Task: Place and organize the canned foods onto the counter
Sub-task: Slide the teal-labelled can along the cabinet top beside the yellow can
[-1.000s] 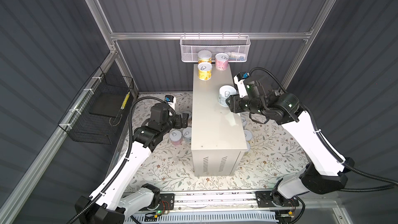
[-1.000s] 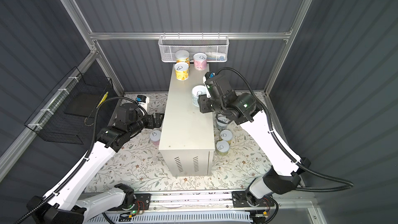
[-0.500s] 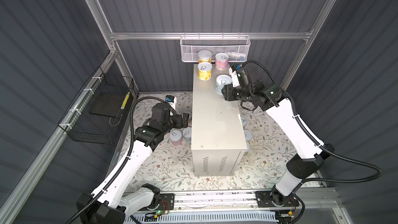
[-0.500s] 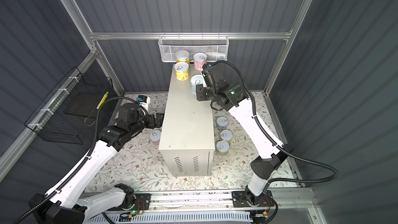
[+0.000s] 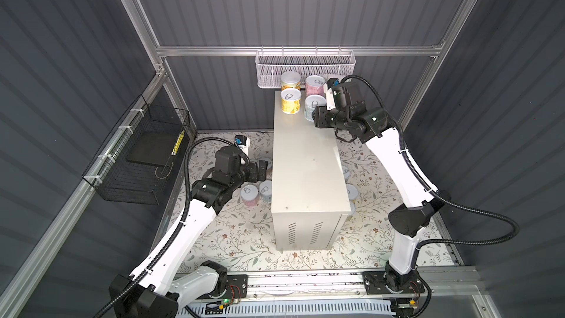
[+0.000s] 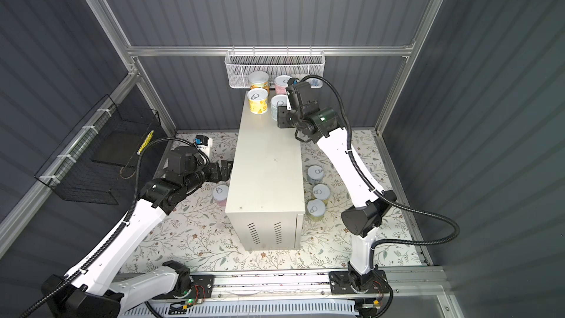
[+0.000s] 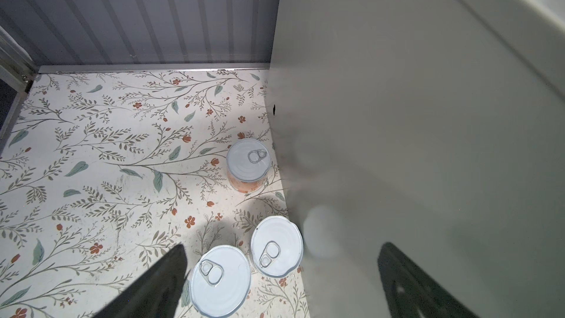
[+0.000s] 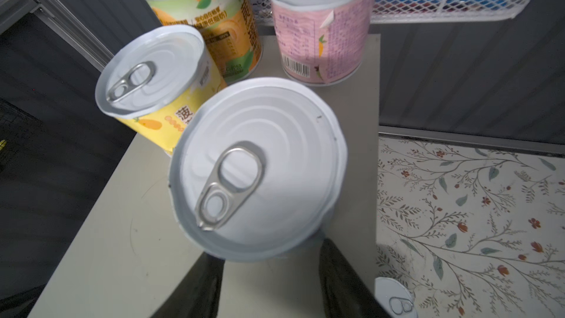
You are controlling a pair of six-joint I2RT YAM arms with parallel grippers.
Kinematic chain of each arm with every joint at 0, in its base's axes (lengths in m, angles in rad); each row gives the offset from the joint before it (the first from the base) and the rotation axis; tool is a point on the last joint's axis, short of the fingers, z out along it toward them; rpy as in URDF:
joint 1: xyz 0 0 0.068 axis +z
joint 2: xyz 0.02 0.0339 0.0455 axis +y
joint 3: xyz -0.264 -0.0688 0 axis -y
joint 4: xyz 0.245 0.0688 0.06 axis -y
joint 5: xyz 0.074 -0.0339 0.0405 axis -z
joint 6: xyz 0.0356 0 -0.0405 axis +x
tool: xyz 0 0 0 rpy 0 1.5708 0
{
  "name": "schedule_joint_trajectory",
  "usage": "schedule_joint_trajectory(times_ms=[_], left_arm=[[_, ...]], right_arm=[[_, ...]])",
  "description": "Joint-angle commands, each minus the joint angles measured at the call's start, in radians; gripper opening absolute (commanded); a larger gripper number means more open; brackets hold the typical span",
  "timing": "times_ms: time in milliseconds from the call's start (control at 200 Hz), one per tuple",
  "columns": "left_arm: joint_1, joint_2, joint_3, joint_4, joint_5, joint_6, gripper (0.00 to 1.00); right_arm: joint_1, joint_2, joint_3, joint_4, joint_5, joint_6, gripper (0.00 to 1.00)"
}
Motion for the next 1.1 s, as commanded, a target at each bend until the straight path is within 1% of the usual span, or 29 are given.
schedule_joint_trajectory(times_ms=[0, 275, 345, 450, 580, 805, 1091], left_arm=[[0.010, -0.003, -0.013, 0.006, -0.002, -0.013, 0.98], [0.015, 0.002, -0.015, 0.006, -0.005, -0.012, 0.98], [0.016, 0.006, -0.015, 0.007, -0.002, -0.013, 0.98], [0.016, 0.010, -0.012, 0.009, 0.000, -0.013, 0.98], [0.019, 0.014, -0.009, 0.007, -0.004, -0.010, 0.98], [0.023, 0.026, -0.007, 0.008, -0.002, -0.006, 0.98], [0.029, 0.035, -0.011, 0.018, 0.000, -0.013, 0.99]], right_arm=[[-0.010, 0.032, 0.072, 0.000, -0.009, 0.000, 0.52], [-0.026, 0.074, 0.098, -0.002, 0.003, 0.022, 0.53], [-0.029, 0.081, 0.105, -0.002, 0.024, 0.030, 0.53], [-0.037, 0.084, 0.103, 0.011, 0.009, 0.030, 0.54], [-0.038, 0.095, 0.117, 0.013, 0.035, 0.036, 0.54], [-0.045, 0.110, 0.120, 0.033, 0.019, 0.049, 0.54], [-0.051, 0.112, 0.120, 0.050, 0.026, 0.067, 0.55]])
